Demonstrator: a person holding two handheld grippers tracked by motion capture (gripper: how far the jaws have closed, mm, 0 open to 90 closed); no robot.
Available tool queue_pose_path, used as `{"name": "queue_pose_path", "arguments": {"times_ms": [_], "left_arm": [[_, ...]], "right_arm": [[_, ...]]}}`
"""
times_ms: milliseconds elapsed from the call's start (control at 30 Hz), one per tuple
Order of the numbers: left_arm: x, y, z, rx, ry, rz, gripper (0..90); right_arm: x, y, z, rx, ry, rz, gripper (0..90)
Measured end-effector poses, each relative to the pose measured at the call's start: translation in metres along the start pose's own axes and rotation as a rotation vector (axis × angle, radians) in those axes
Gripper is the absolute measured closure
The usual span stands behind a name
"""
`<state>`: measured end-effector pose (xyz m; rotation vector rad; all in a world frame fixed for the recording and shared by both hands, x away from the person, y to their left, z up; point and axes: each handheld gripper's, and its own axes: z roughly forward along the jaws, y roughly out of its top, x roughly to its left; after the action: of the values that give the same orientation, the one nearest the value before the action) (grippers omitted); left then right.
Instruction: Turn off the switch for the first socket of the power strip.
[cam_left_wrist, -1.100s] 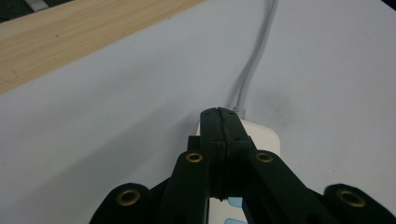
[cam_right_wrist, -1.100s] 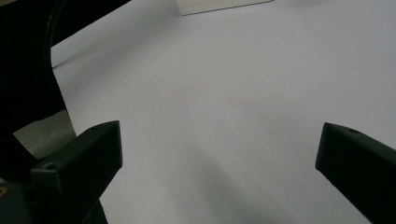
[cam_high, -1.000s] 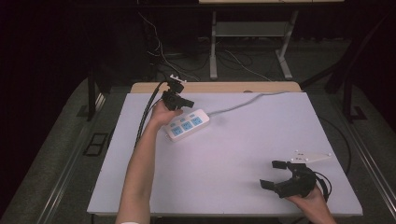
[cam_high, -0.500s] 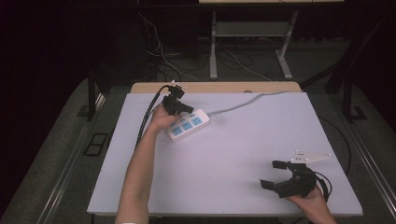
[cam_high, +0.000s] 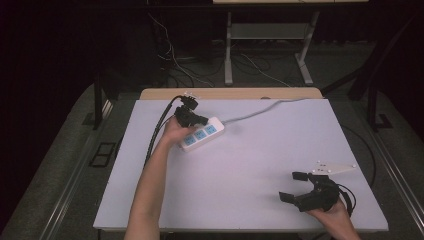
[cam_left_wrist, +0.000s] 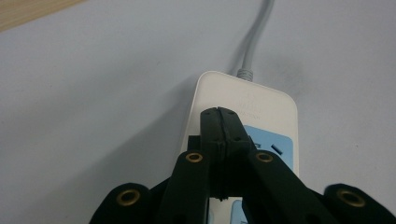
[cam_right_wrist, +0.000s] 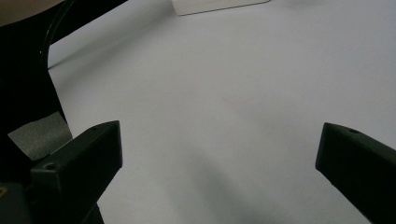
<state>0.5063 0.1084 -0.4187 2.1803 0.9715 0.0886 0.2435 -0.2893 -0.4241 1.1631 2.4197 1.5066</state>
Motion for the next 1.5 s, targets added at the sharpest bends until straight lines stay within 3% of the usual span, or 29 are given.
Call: {"name": "queue_pose_path", "arguments": {"times_ms": [300,467,633,767,1067,1333,1400,1433,1500], "left_arm": [[-0.0067,0.0021,0.0007,0.024,0.031,0.033,89.9],[-0.0001,-0.0001,0.0011,0.011,-0.01,-0.028,90.0],[-0.0025,0.0034,0.0024,0.032,0.013,-0.009,90.0],[-0.0015,0.0031,0.0027,0.025,0.004,-0.031,90.0],[-0.0077,0.0058,0.0028,0.042,0.045,-0.011,89.9],[-0.0072,0.0061,0.0023,0.044,0.046,-0.037,89.9],[-0.008,0.0073,-0.0008,0.02,0.05,-0.047,89.8],[-0.0091,0.0071,-0.0012,0.035,0.067,-0.028,89.8],[-0.0095,0.0065,-0.0034,0.036,0.057,-0.022,89.7]], "right_arm": [[0.0012,-0.0001,0.0004,0.002,0.003,-0.005,0.3],[0.0027,-0.0003,0.0011,0.005,0.006,-0.006,0.3],[0.0011,-0.0004,0.0006,0.004,0.006,-0.007,0.3],[0.0014,-0.0003,0.0002,0.001,0.004,-0.007,0.3],[0.0005,-0.0002,-0.0006,0.001,0.003,-0.006,0.3],[0.0007,0.0001,-0.0009,-0.002,0.002,-0.005,0.3],[0.0,0.0,-0.0015,-0.006,0.001,-0.002,0.3],[0.0,0.0,-0.0015,-0.006,0.001,-0.002,0.3],[-0.0004,0.0001,-0.0018,-0.007,0.001,-0.003,0.3]]}}
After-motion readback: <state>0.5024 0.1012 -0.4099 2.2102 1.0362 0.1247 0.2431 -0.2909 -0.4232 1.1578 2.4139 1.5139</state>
